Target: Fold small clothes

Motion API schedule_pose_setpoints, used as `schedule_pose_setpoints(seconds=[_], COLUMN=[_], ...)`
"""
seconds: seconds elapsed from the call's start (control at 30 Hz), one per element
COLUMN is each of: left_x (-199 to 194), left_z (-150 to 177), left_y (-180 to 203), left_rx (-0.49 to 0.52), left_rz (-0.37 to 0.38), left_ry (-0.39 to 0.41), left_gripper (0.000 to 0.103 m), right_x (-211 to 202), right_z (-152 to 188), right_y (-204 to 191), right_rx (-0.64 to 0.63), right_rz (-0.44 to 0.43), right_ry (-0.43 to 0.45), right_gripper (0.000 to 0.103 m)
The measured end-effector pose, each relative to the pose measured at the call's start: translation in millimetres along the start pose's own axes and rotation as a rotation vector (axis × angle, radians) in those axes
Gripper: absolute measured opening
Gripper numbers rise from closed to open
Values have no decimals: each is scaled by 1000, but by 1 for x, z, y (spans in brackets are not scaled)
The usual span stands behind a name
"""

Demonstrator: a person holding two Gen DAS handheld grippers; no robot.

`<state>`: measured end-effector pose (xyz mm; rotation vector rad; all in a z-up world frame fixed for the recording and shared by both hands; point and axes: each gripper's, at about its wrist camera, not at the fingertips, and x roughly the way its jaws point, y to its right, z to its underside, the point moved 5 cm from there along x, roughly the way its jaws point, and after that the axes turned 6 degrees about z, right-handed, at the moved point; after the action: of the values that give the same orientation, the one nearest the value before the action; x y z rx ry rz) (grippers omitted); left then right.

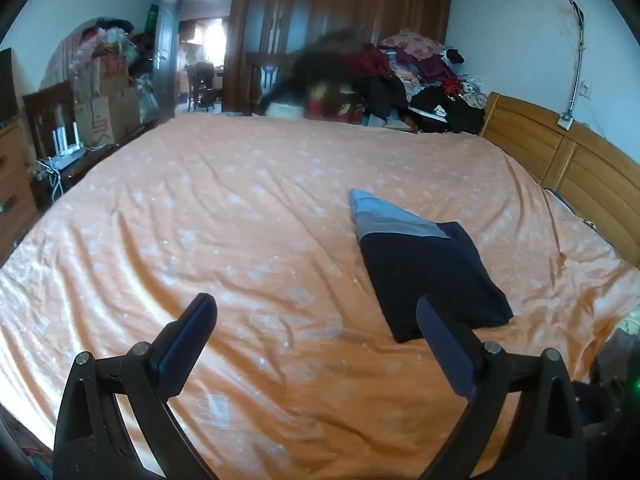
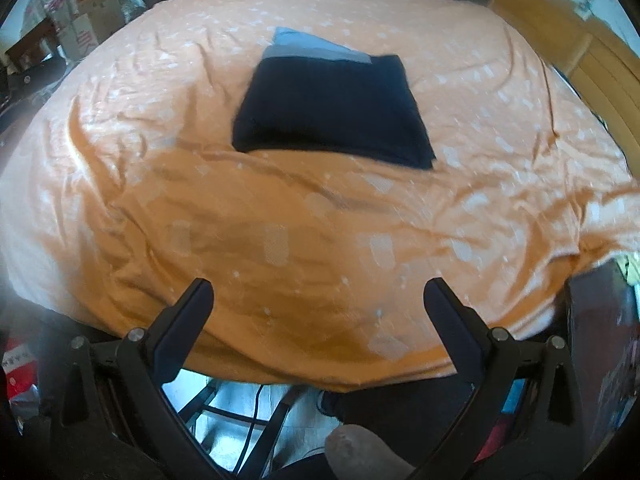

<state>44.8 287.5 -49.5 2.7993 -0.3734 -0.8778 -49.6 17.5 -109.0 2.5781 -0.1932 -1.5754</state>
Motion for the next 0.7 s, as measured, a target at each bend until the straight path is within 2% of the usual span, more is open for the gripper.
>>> schedule_pose_setpoints(seconds=[0.13,0.23,0.3,0.43,0.53,0.57,0.63,0.7], left_x=[21,40,51,78,98,105,110,115], left_z=[5,9,9,10,21,30,52,80], left_y=[22,57,96,202,308,355,420,482], left_rx=[41,96,153,313,448,514,625,716], left_rz=[31,75,122,240,367,430,517,627], left_ry=[-42,-96,-128,-191,-235,-252,-274,-337], left_gripper=[101,101,100,101,101,101,101,101], right_x=[1,-1,-4,-3,4,6,8,12], right_z=[10,17,22,49,89,105,134,165], right_y=[32,78,124,245,342,375,420,459], right_rx=[73,142,206,399,575,646,770,917], right_rz=[25,64,88,203,355,413,496,562], right_ry=[-6,17,42,64,22,6,-27,-62], right_gripper=[103,103,103,103,103,103,103,103])
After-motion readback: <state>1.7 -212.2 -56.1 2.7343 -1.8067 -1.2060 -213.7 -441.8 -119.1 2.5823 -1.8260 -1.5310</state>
